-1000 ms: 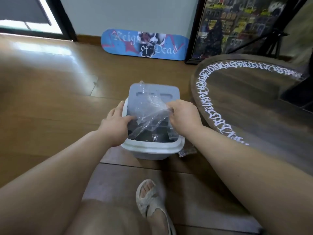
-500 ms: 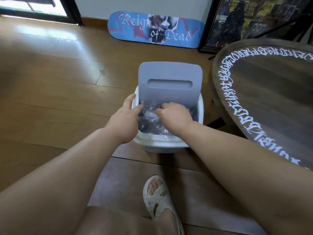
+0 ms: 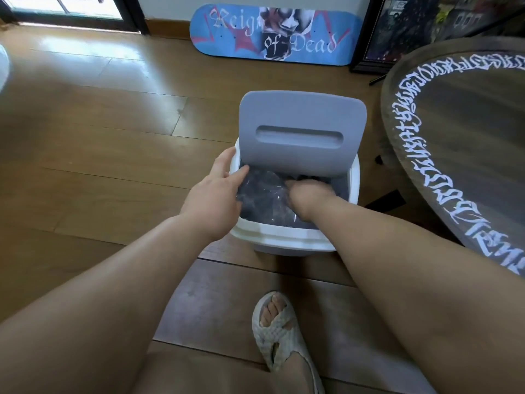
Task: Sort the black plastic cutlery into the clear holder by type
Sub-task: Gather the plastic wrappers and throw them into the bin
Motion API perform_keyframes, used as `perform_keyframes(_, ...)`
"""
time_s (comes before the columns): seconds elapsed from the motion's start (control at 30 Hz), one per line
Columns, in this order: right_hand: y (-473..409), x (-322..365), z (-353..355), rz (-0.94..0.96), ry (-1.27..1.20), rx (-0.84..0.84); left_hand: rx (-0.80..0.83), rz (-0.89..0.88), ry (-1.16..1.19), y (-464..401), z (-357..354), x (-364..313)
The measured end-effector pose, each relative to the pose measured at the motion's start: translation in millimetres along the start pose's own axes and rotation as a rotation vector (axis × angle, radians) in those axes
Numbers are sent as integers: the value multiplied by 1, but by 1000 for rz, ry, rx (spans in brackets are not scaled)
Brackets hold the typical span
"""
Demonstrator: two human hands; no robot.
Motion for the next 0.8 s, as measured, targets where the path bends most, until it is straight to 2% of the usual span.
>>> perform_keyframes(0.07,-6,-5,-7,-85,-57,143,-5,-4,-7,0,-1,0)
perform_keyframes(0.13,-6,-2,-9,-89,-122,204,-5,-6,-6,0,-1,0)
perform_keyframes(0.27,14,7,-2,-25,-163,145,4,-8,-14,1,0,-1)
perform_keyframes(0.47,46,2,15,-13,-70,-146,29,18,-26,1,-1,-2)
perform_keyframes(0.6,51,2,13,-87,-59,33,47,31,-30,3,0,-6)
perform_keyframes(0.63,50,3,15,-80,-86,25,48,33,-32,3,0,-6)
perform_keyframes(0.7,53,8,20,-5,-132,-95,52,36,-36,2,1,-5)
perform_keyframes(0.8,67,12,25,113,-46,-333,51,28,-31,1,0,-3)
Point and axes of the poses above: each hand's wrist, its own y-axis away from the middle knuckle, its own z-axis out of the back of the hand, x = y × z, the point moved 3 cm from there along -y, towards the middle knuckle, and after that the axes turned 15 degrees about x, right-handed, at the moved point
